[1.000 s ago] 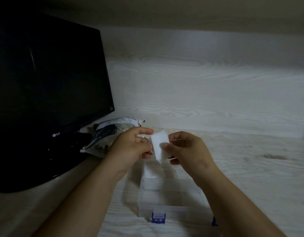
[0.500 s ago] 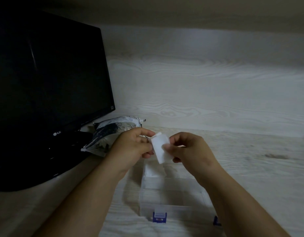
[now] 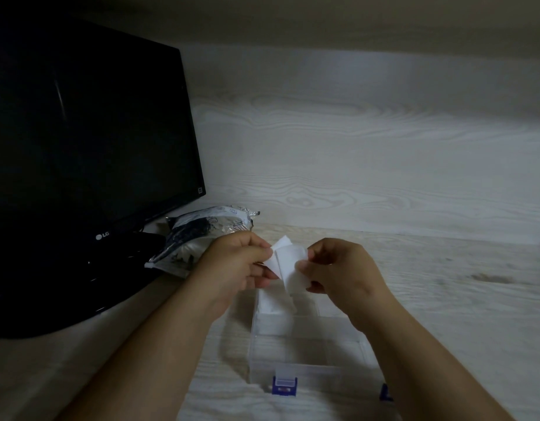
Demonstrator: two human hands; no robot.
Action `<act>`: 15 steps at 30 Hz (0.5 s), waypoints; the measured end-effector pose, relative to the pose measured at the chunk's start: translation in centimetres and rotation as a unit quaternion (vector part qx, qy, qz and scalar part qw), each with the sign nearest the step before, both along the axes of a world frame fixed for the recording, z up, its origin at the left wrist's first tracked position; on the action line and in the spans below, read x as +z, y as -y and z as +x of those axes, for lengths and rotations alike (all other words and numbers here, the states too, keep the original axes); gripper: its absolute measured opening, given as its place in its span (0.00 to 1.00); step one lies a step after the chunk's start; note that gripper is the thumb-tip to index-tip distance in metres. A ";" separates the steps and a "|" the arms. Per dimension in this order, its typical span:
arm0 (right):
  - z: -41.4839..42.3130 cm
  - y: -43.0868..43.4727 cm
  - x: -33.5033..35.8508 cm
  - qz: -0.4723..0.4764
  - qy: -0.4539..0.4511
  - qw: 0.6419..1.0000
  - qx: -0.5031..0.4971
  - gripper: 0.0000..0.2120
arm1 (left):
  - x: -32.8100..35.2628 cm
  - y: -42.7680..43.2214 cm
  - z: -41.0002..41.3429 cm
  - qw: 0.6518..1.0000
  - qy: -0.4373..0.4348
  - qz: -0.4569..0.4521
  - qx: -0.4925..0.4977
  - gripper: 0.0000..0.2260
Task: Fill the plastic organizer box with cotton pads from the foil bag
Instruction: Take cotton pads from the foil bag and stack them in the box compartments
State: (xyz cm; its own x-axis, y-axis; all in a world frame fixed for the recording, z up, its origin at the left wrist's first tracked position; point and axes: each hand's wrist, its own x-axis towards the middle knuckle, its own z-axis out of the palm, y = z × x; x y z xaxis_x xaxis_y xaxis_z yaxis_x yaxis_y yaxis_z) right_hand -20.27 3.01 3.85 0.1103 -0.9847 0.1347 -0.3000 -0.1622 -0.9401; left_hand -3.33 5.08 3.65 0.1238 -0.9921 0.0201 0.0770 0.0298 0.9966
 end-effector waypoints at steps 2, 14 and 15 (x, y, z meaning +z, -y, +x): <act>-0.1 0.0 0.1 0.005 0.039 0.999 -0.003 0.03 | 0.2 -0.1 0.1 0.999 -0.032 0.008 -0.003 0.06; -0.2 0.3 0.0 -0.007 0.098 0.994 -0.037 0.04 | 0.7 -0.4 0.0 0.996 -0.070 0.043 -0.032 0.05; -0.2 0.4 0.0 -0.003 0.096 0.995 -0.035 0.04 | 0.7 -0.4 0.0 0.996 -0.073 0.042 -0.033 0.05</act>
